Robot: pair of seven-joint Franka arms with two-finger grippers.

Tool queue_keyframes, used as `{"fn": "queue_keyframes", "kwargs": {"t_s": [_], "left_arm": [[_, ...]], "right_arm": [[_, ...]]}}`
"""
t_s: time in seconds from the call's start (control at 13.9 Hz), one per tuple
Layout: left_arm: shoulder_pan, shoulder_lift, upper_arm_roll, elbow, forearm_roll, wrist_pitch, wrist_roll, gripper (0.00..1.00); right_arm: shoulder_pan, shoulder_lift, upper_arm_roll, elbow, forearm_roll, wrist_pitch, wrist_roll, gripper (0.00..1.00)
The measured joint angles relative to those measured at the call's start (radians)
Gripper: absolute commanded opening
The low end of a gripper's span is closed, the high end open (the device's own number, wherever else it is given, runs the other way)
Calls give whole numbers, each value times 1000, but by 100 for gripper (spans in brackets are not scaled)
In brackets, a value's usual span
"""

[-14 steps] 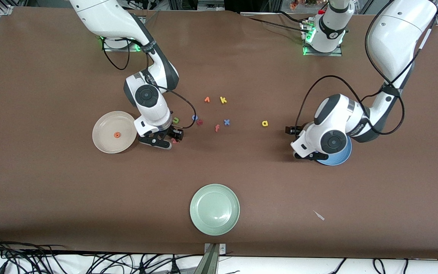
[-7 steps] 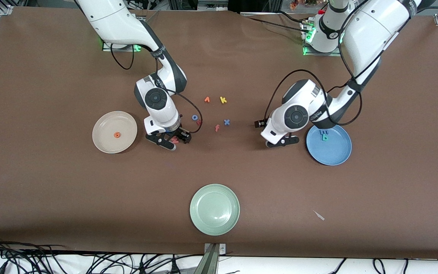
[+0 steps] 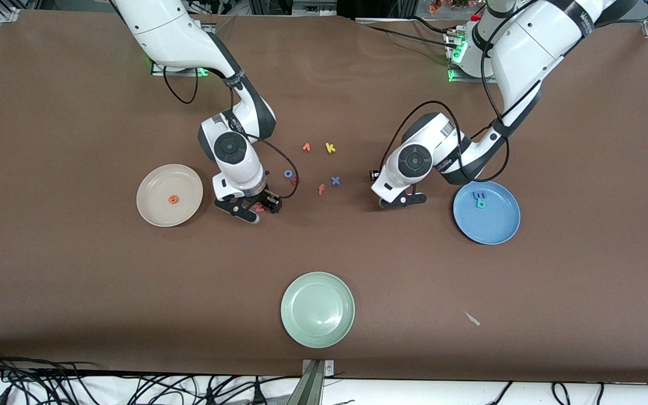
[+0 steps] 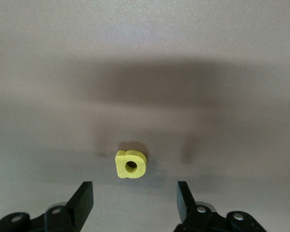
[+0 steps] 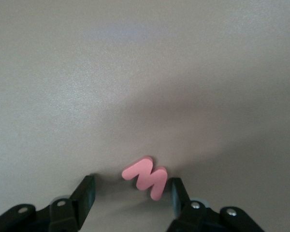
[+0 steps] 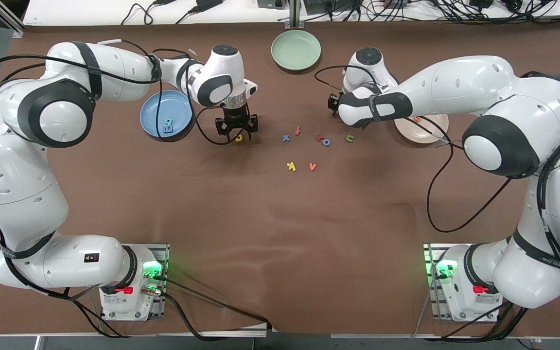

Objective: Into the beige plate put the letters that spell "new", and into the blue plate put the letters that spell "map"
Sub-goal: 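Grasp the yellow D with the left gripper while the right gripper grasps the M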

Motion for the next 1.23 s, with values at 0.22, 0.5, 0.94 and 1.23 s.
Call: {"fn": "queue_keyframes", "kwargs": {"t_s": [0.22,0.5,0.94,1.23], "left_arm": [[1,7,3,0,50,6,0,43],[1,10,9,0,61,9,0,9],[5,5,7,19,62,-3,2,0],[30,-43,7,134,64,-237,95,0]], "right_arm": [[0,-1,-7,0,0,-3,0,54],[0,-2,-8,1,-1,-3,-2,46],[0,-8,-8,1,-1,-7,-5,31],[0,-8,-8,1,-2,-8,-12,29]]}}
